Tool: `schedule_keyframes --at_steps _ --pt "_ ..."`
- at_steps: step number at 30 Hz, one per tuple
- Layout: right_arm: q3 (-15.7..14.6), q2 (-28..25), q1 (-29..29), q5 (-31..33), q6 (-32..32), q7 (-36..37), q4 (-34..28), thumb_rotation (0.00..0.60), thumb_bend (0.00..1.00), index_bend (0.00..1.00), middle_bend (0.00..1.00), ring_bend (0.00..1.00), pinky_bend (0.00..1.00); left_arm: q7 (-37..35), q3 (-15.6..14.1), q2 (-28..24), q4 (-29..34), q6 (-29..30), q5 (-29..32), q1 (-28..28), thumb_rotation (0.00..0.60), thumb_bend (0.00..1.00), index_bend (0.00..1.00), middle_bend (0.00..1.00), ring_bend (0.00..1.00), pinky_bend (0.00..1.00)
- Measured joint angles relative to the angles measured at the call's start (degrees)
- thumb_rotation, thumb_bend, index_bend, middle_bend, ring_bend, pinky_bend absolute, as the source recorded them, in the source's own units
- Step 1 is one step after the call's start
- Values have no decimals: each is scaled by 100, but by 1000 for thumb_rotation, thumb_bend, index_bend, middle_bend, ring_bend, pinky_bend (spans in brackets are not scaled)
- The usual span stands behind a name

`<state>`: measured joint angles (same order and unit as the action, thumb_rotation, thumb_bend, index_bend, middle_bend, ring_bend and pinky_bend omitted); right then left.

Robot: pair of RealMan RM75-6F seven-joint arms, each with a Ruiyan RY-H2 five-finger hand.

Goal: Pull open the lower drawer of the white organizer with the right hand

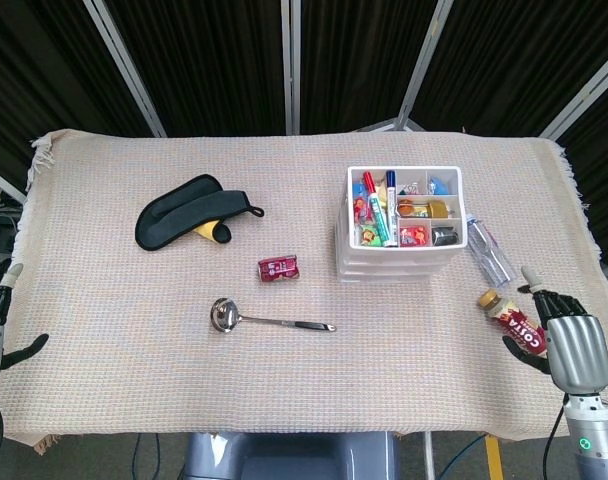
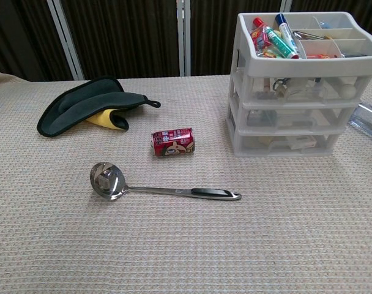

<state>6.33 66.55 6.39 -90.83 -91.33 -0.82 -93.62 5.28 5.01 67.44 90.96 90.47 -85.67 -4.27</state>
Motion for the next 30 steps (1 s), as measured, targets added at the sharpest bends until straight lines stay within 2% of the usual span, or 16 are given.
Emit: schedule_keyframes --at_steps 4,9,19,22,26,30 --pt "7 28 59 99 182 199 -138 600 91 68 815 856 728 -35 4 -10 17 28 -8 11 600 111 0 0 0 0" --pt "14 -1 180 343 615 812 -527 600 128 66 830 871 741 -124 35 -30 29 86 5 31 600 111 0 0 0 0" --pt "22 -446 606 1070 2256 3291 -1703 600 135 65 829 871 741 -259 58 -26 -41 155 -37 45 600 111 0 0 0 0" --pt "41 -495 773 1305 2695 3741 -1888 600 136 65 827 870 741 -283 61 -31 -49 163 -46 46 600 111 0 0 0 0" --pt "52 -398 934 1456 3041 4064 -1959 600 136 65 823 869 741 -292 61 -29 -58 167 -56 46 600 111 0 0 0 0" --pt "89 -182 1051 1602 3180 4089 -1907 600 143 66 821 868 741 -312 61 -33 -58 171 -58 50 600 111 0 0 0 0"
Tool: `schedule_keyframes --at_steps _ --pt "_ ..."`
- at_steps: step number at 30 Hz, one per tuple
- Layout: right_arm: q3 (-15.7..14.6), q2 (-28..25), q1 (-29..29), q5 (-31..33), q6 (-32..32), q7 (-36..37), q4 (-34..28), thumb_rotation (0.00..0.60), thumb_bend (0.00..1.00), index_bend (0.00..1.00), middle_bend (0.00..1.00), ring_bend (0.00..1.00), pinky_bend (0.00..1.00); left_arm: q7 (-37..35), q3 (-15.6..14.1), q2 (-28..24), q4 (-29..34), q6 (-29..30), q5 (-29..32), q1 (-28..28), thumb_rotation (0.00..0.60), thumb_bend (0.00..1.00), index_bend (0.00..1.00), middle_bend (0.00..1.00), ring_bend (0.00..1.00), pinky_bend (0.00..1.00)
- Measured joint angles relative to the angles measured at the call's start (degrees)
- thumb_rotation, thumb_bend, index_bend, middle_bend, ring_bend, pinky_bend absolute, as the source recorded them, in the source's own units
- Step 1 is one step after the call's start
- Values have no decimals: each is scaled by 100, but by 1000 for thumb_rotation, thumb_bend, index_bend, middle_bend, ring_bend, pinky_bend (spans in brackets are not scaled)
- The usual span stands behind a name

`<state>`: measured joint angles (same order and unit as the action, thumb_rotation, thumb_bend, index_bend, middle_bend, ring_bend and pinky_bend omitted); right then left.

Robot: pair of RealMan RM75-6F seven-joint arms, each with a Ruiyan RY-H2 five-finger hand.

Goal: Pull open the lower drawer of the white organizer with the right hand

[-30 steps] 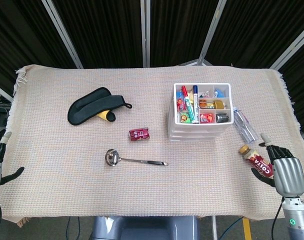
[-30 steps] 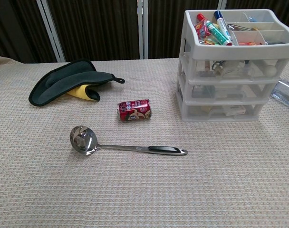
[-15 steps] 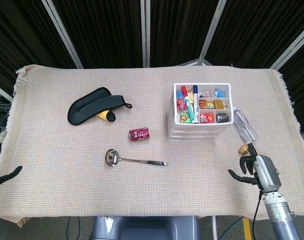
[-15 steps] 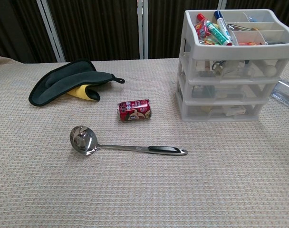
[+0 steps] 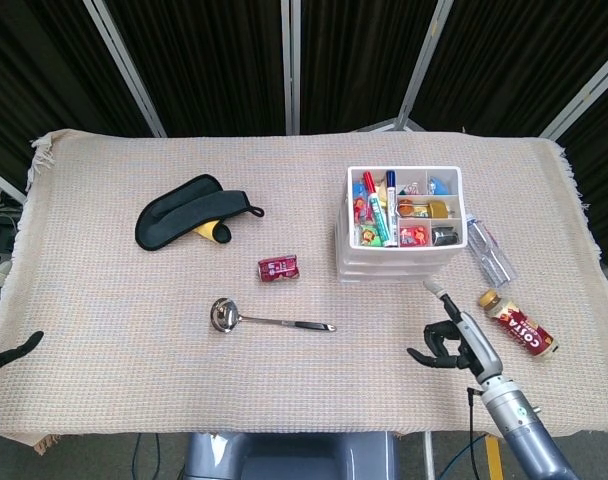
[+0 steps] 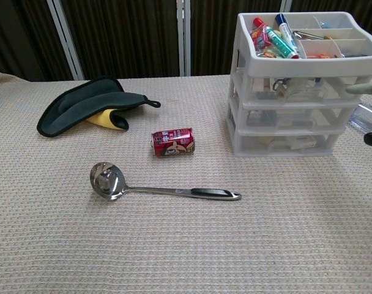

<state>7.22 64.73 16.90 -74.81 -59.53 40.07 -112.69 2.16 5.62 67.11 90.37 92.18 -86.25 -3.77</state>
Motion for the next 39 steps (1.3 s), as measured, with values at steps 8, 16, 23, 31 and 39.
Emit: schedule_keyframes --at_steps 8,16,23,31,39 --pt "219 520 170 579 113 -17 124 600 146 66 818 868 741 -23 -1 -8 -5 5 -13 1 600 111 0 0 0 0" --pt "442 959 374 1151 297 -83 382 600 146 66 816 867 741 -88 9 -31 -1 -5 9 6 600 111 0 0 0 0" --pt "619 1182 509 1533 427 -168 596 600 149 72 816 867 740 -95 7 -39 -4 -36 14 -5 600 111 0 0 0 0" --pt "907 1362 639 1967 612 -46 734 600 161 112 814 866 740 -155 18 -56 -3 -52 43 -5 600 111 0 0 0 0" --pt "1102 1502 738 2229 724 -73 865 600 163 138 809 861 737 -243 0 -92 -7 -87 26 -11 600 111 0 0 0 0"
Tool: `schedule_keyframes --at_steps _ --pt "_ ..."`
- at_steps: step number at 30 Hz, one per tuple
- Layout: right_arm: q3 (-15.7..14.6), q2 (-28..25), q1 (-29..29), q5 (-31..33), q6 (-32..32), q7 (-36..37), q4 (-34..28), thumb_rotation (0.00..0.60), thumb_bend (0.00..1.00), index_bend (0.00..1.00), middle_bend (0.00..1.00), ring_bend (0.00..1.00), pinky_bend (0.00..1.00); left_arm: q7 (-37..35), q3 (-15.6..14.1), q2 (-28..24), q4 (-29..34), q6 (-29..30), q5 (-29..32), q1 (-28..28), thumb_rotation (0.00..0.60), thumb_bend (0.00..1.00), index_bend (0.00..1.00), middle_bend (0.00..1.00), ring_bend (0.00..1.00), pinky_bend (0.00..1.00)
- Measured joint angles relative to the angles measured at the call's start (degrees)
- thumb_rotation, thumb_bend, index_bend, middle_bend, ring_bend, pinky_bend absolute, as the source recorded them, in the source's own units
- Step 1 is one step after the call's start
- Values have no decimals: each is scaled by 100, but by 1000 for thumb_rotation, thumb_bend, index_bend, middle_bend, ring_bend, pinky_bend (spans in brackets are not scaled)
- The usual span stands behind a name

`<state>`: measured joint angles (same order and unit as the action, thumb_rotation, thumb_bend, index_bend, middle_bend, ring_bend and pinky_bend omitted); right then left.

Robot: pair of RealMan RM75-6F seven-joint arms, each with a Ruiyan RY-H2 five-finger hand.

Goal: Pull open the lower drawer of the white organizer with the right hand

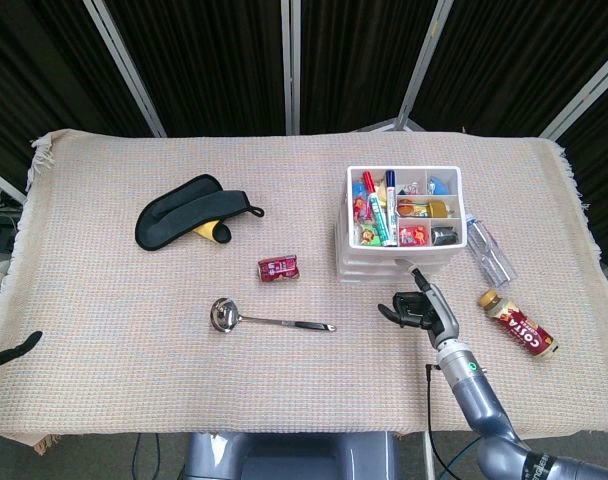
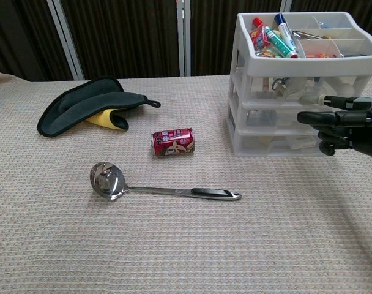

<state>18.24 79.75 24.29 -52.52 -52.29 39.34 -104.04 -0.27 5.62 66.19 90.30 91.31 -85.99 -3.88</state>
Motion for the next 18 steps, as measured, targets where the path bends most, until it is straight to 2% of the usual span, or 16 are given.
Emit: schedule_keyframes --at_steps 18 --pt "188 325 155 282 22 -368 122 600 163 215 807 860 736 -66 -1 -16 -3 -9 -5 -4 600 111 0 0 0 0"
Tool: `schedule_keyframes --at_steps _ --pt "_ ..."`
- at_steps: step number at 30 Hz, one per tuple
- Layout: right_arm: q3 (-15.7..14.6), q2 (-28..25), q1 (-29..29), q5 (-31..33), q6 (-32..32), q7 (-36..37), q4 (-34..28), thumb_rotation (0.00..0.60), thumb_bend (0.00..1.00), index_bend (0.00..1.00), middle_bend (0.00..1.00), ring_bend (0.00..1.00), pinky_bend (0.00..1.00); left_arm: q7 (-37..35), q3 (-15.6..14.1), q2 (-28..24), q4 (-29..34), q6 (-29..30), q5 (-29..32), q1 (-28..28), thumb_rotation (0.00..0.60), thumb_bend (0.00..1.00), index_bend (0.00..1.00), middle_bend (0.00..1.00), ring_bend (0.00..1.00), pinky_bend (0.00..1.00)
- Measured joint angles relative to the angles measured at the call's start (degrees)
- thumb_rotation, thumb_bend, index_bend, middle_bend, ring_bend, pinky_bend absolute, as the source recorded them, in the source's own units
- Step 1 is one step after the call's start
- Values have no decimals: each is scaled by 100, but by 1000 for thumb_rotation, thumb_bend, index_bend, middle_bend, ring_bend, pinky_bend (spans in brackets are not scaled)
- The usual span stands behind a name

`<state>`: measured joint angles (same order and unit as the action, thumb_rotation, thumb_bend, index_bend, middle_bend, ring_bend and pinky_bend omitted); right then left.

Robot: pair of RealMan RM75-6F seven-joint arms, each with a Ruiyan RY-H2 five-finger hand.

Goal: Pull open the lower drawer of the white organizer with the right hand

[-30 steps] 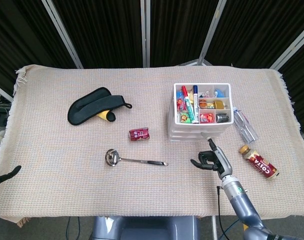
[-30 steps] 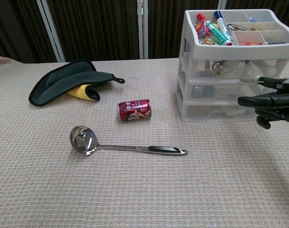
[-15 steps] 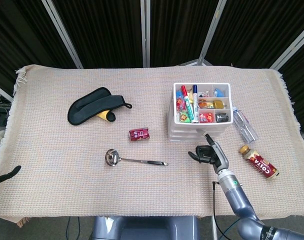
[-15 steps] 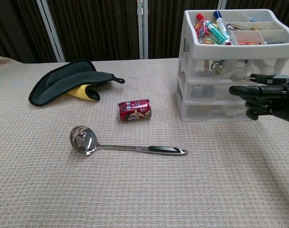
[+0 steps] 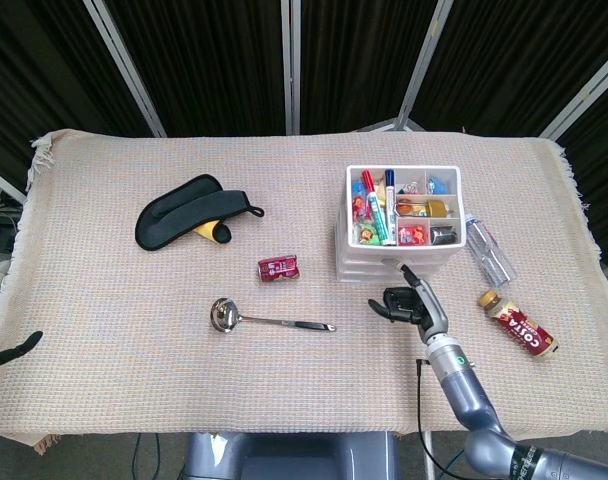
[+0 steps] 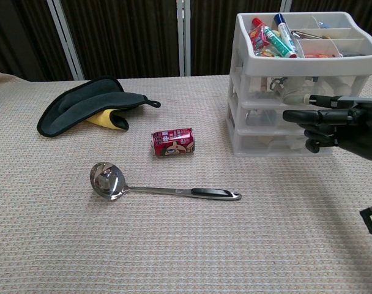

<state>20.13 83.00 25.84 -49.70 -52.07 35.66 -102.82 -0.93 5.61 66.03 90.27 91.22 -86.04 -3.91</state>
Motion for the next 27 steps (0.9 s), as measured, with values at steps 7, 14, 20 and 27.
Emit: schedule_keyframes --at_steps 7,14,20,27 --pt "51 127 57 160 20 -125 59 600 163 263 807 860 736 -82 6 -24 -6 -3 10 3 600 110 0 0 0 0" --pt "119 192 81 237 15 -242 63 600 163 263 807 860 735 -92 1 -33 0 -11 4 1 600 110 0 0 0 0" --pt "136 216 95 288 34 -353 2 600 164 271 806 860 735 -111 6 -42 -2 -50 36 -9 600 111 0 0 0 0" --pt "90 141 -4 135 78 -341 -180 600 165 284 804 859 735 -72 2 -27 -16 -59 36 -16 600 111 0 0 0 0"
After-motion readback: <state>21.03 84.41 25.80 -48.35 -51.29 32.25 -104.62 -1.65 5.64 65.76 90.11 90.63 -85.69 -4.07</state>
